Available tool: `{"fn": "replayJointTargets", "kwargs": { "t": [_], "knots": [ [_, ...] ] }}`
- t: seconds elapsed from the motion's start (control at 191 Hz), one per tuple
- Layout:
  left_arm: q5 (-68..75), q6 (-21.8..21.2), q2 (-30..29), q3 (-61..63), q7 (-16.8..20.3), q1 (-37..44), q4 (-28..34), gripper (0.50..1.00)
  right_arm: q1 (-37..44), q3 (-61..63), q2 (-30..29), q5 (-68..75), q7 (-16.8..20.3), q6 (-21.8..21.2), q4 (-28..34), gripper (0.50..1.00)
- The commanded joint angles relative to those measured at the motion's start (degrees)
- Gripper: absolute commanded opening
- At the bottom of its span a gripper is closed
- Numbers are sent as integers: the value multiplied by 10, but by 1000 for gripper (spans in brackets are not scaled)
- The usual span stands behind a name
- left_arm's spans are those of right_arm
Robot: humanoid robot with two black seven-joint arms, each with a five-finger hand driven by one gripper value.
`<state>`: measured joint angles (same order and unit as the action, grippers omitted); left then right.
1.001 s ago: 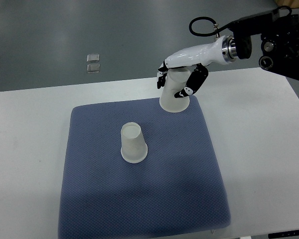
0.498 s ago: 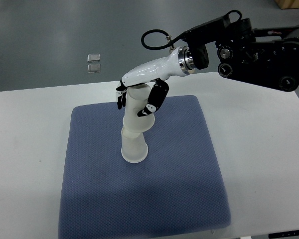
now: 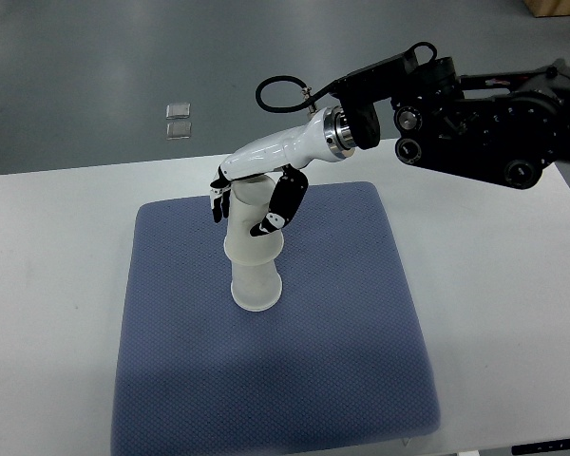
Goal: Stack paper cups
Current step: 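Lower the held cup onto the cup on the pad and release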
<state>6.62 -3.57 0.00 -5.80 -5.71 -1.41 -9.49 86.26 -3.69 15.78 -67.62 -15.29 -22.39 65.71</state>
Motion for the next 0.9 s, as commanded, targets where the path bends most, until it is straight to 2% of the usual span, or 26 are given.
{"fn": "replayJointTargets", "kwargs": {
  "t": [0.0, 0.409, 0.44, 0.456, 0.508, 0.707, 0.896],
  "knots": [
    [1, 0, 0, 0, 0, 0, 0, 1000, -7, 0, -9, -1, -1, 1, -11, 641],
    [0, 0, 0, 0, 0, 0, 0, 1000, -26, 2, -12, -3, -1, 6, -16, 643],
    [0, 0, 0, 0, 0, 0, 0, 1000, -28, 2, -13, -2, -1, 12, -16, 662],
    [0, 0, 0, 0, 0, 0, 0, 1000, -28, 2, -13, -1, -1, 16, -16, 686],
    [0, 0, 0, 0, 0, 0, 0, 1000, -28, 1, -15, -1, -1, 25, -15, 709],
    [1, 0, 0, 0, 0, 0, 0, 1000, -33, 1, -16, 0, -2, 27, -15, 746],
    [0, 0, 0, 0, 0, 0, 0, 1000, -37, 1, -23, 0, -3, 27, -15, 748]
  ]
}}
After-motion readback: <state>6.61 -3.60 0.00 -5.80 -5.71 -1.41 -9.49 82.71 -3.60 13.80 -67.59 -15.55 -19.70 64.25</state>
